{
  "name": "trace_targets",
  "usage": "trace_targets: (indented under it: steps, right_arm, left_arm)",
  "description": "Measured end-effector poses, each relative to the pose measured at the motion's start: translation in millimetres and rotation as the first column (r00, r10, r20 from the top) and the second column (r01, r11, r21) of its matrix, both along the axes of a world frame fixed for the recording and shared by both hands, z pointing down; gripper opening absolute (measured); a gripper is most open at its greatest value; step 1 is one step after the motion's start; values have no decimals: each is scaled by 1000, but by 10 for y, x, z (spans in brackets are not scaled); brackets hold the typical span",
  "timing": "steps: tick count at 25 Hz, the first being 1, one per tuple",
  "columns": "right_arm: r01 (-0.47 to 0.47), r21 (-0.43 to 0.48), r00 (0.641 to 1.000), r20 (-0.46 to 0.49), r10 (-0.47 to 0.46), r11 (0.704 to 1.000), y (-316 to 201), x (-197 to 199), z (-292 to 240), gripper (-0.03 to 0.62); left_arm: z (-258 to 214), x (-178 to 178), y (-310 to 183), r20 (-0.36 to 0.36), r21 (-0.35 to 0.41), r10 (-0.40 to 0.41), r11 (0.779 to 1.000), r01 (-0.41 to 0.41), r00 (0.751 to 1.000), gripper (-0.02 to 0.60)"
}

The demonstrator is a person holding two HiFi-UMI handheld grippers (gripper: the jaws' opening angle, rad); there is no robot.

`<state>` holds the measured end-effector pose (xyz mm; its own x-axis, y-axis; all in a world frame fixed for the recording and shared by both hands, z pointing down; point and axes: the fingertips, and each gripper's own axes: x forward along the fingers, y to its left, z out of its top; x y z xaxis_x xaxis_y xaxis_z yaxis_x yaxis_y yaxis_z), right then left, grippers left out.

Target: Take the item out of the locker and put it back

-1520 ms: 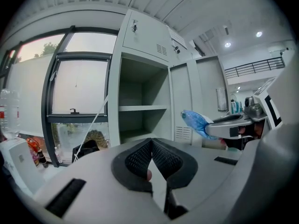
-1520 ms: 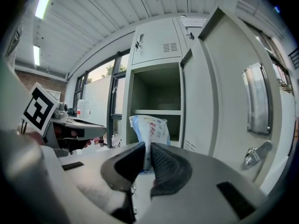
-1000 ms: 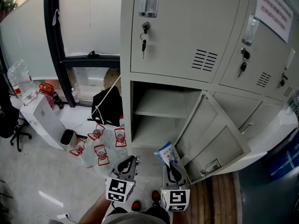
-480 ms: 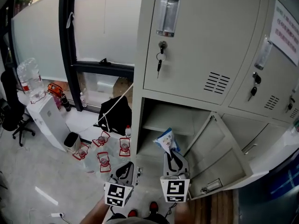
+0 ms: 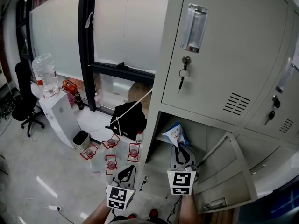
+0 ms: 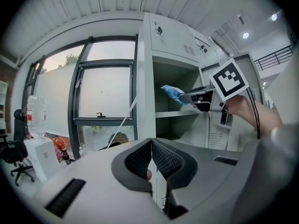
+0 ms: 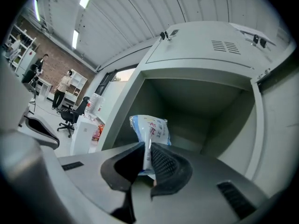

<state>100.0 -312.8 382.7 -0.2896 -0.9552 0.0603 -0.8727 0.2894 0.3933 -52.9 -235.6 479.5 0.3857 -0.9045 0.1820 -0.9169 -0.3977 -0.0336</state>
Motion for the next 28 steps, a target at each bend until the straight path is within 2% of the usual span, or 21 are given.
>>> trace_targets:
  steps: [11,20,25,28]
  right_arm:
    - [59,-58,995,-74,-63,997,-570,-224,177,49]
    - [65,-104,988,-134,-79,992,-686,-334,303,57]
    - [63,-115,993,-97,-74,991,-683,-324,304,72]
    - [67,-129,996,-49,-74,989,-681,-325,298,115]
  left_arm:
    - [45,-106,-130,-8,-7,-79,997,78,997,23]
    - [43,-163,-209,-11,-7,-111,994,111,994,23]
    - [51,-121,-203,-8,-10,-105,994,105,994,24]
    - [62,-108,-199,-5,-13,-104,995,103,995,23]
